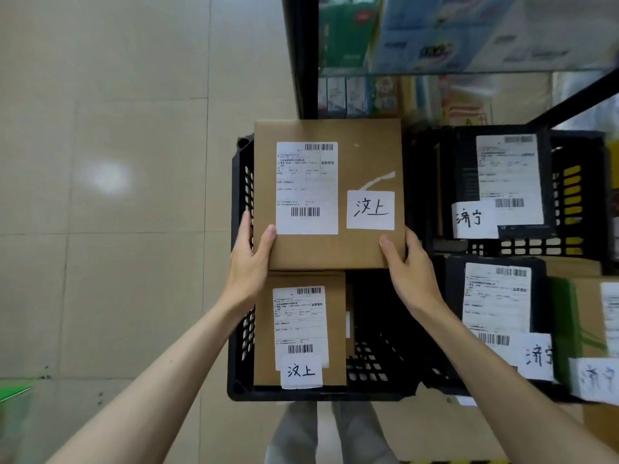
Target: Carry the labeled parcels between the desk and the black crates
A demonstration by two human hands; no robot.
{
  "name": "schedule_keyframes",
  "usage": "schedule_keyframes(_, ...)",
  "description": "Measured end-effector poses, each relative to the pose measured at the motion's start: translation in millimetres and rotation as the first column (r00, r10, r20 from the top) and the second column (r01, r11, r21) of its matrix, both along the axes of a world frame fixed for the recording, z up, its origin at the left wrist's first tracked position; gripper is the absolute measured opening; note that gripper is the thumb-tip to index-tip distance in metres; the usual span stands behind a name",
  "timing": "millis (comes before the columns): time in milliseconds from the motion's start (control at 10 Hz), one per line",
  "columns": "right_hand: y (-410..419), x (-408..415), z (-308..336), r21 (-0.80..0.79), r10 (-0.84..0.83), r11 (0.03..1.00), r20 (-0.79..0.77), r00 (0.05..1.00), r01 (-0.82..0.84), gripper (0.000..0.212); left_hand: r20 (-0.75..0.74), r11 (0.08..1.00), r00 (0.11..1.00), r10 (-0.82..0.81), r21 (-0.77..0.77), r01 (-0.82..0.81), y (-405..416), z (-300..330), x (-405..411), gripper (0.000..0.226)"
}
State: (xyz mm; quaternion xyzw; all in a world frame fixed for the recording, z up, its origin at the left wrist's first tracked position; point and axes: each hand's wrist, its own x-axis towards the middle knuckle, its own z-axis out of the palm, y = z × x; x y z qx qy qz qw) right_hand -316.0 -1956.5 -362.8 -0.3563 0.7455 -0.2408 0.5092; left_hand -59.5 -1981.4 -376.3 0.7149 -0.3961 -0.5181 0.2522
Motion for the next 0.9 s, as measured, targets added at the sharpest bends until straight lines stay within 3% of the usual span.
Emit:
schedule_keyframes(100, -12, -4, 20, -0.022, 0.146, 0.988, -0.222, 0.964, -0.155, 0.069, 0.264, 0.983, 0.96, -0.093, -0.131, 0.131, -6, 24, -3, 0.066)
schedule_keyframes(200, -25, 1, 39, -0.076, 0.353, 0.896, -0.476, 0.805, -0.438, 0.055, 0.545, 0.844, 0.777, -0.316, -0.212, 0.492, -15, 39, -7, 0.054)
schedule_keyframes(300, -34, 14, 48, -0.07, 0.449, 0.795, -0.599, 0.663, -0.602, 0.048, 0.685, 0.655, 0.529, -0.501, -0.101, 0.749, -21, 39, -19, 0.055)
schedule_keyframes(400, -35, 22, 40, 0.004, 0.539, 0.724, -0.626, 0.563, -0.689, 0.049, 0.715, 0.578, 0.398, -0.575, 0.01, 0.816, -21, 32, -28, 0.061)
schedule_keyframes(500, -26, 19, 23, 0.059, 0.585, 0.68, -0.644, 0.493, -0.731, 0.053, 0.749, 0.572, 0.356, -0.558, 0.036, 0.82, -14, 20, -28, 0.06)
schedule_keyframes(700, -23, 21, 15, 0.067, 0.581, 0.676, -0.66, 0.476, -0.733, 0.053, 0.769, 0.579, 0.33, -0.548, 0.064, 0.813, -9, 10, -34, 0.055)
schedule_keyframes(900, -41, 15, 44, 0.098, 0.651, 0.65, -0.584, 0.485, -0.754, 0.047, 0.688, 0.518, 0.242, -0.685, 0.225, 0.825, -26, 65, -38, 0.055)
